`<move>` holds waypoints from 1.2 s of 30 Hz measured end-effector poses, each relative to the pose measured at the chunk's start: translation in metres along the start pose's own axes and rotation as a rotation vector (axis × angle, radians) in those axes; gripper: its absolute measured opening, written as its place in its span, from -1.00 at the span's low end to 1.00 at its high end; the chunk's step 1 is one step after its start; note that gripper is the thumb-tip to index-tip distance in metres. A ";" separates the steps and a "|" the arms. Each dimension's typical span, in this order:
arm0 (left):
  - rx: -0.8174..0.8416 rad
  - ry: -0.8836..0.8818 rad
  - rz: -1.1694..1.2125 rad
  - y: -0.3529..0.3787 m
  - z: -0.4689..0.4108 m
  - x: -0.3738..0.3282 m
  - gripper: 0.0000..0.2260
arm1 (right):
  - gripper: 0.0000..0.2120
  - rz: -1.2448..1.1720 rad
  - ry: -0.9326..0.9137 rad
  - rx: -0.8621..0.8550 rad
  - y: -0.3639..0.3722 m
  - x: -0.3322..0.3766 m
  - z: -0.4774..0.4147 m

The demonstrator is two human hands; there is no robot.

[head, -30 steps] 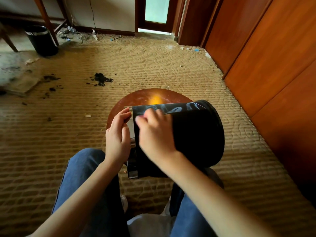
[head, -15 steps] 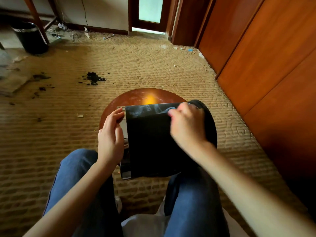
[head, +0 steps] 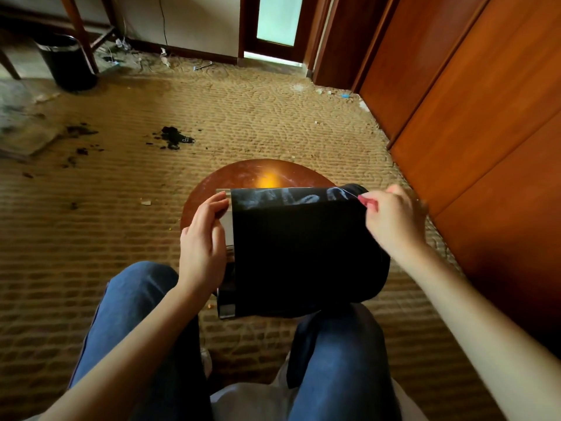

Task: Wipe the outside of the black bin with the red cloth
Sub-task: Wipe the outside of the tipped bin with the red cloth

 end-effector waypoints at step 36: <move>-0.015 -0.029 0.065 0.001 -0.002 0.005 -0.58 | -0.80 -0.025 -0.046 -0.062 0.007 0.007 0.006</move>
Point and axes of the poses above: each hand's wrist, its own z-axis away from the middle knuckle, its own y-axis out of the palm, x = y × z, the point moved 6 cm from there along -z, towards the middle knuckle, and after that the axes turned 7 degrees about -x, right-handed, at the moved point
